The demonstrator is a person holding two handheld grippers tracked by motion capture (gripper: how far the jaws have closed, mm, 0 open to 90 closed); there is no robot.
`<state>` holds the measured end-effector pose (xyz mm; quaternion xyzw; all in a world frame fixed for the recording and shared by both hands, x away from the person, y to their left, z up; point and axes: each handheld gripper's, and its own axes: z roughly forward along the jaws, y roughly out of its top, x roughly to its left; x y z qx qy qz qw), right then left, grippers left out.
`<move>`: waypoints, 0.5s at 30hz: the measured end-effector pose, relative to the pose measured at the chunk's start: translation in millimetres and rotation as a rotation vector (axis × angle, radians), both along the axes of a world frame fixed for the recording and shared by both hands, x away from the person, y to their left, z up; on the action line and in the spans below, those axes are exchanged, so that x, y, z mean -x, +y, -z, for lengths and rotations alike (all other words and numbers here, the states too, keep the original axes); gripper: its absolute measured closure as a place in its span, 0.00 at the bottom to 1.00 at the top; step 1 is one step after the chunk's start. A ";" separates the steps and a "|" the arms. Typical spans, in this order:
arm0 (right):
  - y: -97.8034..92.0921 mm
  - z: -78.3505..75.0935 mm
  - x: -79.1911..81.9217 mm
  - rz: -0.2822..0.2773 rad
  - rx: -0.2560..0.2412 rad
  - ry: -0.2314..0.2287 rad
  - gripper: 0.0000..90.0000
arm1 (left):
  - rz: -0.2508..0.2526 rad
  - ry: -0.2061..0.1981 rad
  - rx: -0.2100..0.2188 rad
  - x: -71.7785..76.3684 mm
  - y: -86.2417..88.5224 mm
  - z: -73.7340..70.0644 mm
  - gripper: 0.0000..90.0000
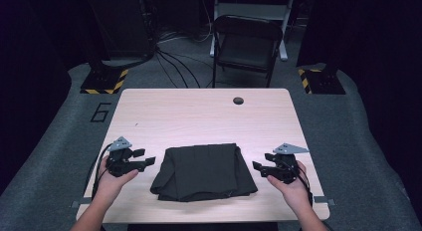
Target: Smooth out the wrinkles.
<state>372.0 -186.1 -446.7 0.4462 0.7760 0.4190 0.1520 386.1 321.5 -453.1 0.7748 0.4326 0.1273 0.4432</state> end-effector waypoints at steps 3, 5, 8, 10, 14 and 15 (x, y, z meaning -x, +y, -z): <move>-7.1 3.8 0.6 0.028 0.007 -0.005 0.40 | -0.010 -0.003 0.003 1.7 2.3 3.1 0.42; -11.8 6.3 -0.3 0.049 0.006 -0.003 0.40 | -0.011 -0.008 0.011 2.5 3.1 8.3 0.42; -17.0 11.1 -0.4 0.073 -0.002 -0.008 0.40 | -0.027 0.000 0.037 3.5 3.9 17.3 0.42; -20.2 15.7 -1.3 0.080 0.003 -0.014 0.40 | -0.035 -0.003 0.036 4.4 4.2 24.4 0.42; -26.1 24.8 -3.7 0.094 0.007 0.003 0.39 | -0.031 -0.021 0.005 6.0 4.8 30.6 0.42; -27.3 26.5 -4.0 0.097 0.012 0.009 0.39 | -0.024 -0.020 -0.004 6.1 5.4 31.4 0.42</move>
